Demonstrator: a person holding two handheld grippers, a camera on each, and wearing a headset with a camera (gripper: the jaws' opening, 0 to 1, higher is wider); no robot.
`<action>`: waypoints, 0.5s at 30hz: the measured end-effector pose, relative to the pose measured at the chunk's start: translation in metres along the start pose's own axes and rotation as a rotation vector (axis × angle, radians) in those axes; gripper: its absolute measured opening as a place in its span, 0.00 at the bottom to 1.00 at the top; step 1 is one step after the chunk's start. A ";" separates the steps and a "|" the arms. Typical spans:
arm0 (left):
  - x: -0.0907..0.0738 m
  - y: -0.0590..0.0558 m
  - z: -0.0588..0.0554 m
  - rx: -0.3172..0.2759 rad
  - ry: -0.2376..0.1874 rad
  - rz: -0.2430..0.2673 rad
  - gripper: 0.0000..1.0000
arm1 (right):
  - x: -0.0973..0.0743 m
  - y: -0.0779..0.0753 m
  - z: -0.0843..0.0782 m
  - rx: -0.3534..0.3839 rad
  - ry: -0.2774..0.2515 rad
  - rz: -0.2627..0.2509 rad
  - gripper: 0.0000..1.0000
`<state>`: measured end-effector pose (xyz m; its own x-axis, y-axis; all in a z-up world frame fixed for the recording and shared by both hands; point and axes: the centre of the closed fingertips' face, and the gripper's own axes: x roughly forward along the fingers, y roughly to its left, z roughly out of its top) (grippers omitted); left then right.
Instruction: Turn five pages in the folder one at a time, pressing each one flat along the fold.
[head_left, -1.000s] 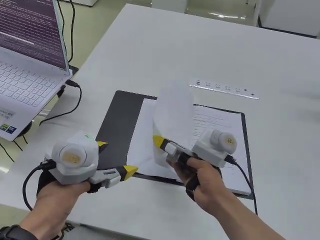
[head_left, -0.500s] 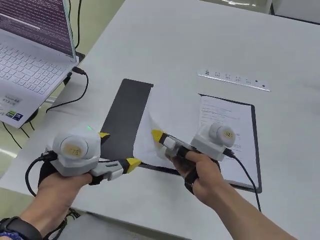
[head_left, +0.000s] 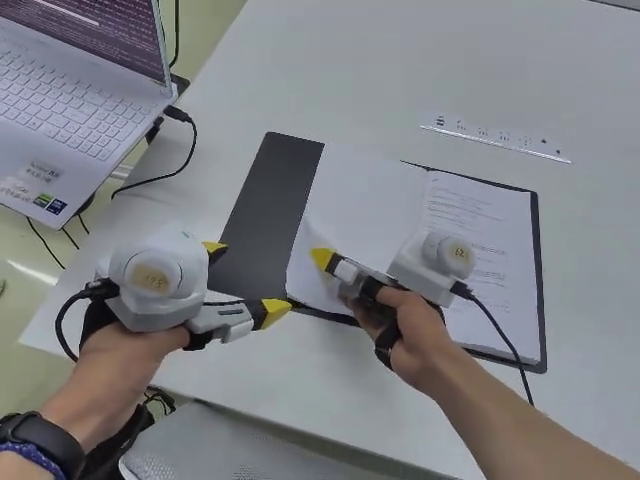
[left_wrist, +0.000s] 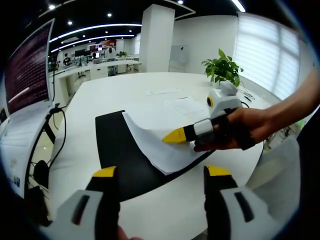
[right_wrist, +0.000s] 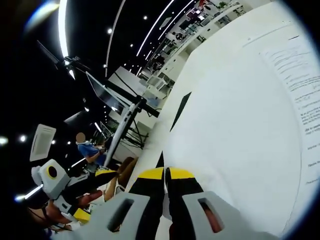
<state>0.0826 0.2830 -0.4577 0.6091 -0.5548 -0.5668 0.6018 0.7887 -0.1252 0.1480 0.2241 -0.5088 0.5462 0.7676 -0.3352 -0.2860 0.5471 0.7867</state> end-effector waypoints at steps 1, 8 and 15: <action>-0.001 0.000 0.000 -0.001 0.000 -0.002 0.69 | 0.001 -0.001 -0.002 0.004 0.004 -0.004 0.00; -0.003 -0.001 -0.006 -0.003 0.015 -0.012 0.72 | 0.009 -0.010 -0.012 0.036 0.021 -0.020 0.00; -0.006 0.004 -0.004 -0.012 0.000 -0.004 0.71 | 0.016 -0.016 -0.025 0.044 0.052 -0.053 0.05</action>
<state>0.0794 0.2911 -0.4577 0.6067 -0.5576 -0.5666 0.5978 0.7898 -0.1372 0.1413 0.2359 -0.5397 0.5175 0.7550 -0.4026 -0.2226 0.5732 0.7886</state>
